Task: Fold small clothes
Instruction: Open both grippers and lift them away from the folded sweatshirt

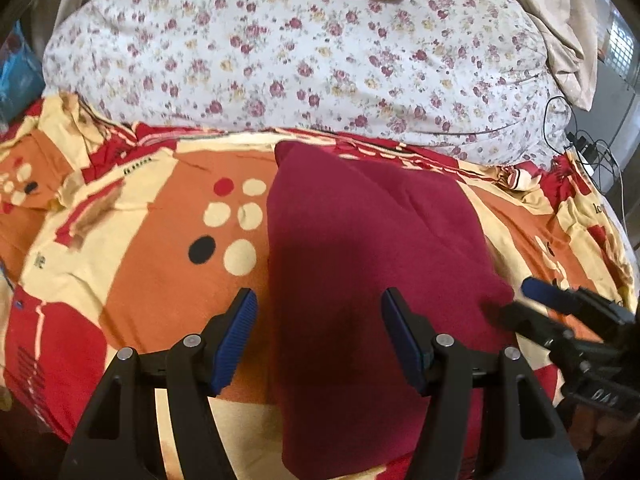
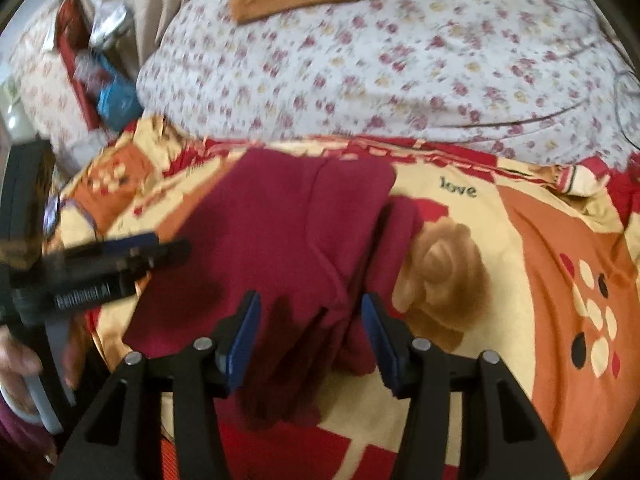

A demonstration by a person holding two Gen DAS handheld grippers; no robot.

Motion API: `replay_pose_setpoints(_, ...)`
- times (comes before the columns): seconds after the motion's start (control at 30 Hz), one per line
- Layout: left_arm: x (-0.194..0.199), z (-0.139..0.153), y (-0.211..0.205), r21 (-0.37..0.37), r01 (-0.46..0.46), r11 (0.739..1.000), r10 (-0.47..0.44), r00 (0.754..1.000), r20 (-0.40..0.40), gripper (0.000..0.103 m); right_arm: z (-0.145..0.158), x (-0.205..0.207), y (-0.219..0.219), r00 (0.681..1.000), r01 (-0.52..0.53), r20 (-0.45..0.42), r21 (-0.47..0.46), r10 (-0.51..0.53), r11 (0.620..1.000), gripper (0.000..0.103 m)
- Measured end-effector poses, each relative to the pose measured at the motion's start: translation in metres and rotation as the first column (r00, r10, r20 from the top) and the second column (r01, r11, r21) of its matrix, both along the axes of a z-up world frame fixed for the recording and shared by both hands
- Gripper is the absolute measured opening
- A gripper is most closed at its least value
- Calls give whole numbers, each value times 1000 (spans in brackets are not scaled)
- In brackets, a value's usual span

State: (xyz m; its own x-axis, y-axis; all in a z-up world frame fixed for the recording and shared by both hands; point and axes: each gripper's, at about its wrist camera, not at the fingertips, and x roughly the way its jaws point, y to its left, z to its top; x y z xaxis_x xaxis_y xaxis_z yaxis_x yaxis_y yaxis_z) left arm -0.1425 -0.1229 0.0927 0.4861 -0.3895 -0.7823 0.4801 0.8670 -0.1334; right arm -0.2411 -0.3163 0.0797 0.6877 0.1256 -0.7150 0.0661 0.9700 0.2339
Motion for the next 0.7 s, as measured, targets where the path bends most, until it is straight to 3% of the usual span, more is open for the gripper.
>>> replay_pose_setpoints(0.23,-12,13,0,60,-24,998,18,995,96,56,14,-1,7,997,64,41,-38,-63,997,77)
replay_pose_setpoints(0.7,-14,16,11,31,-64,997,60,993,104,56,12,6,10,993,116,23,-75,-114,990,82)
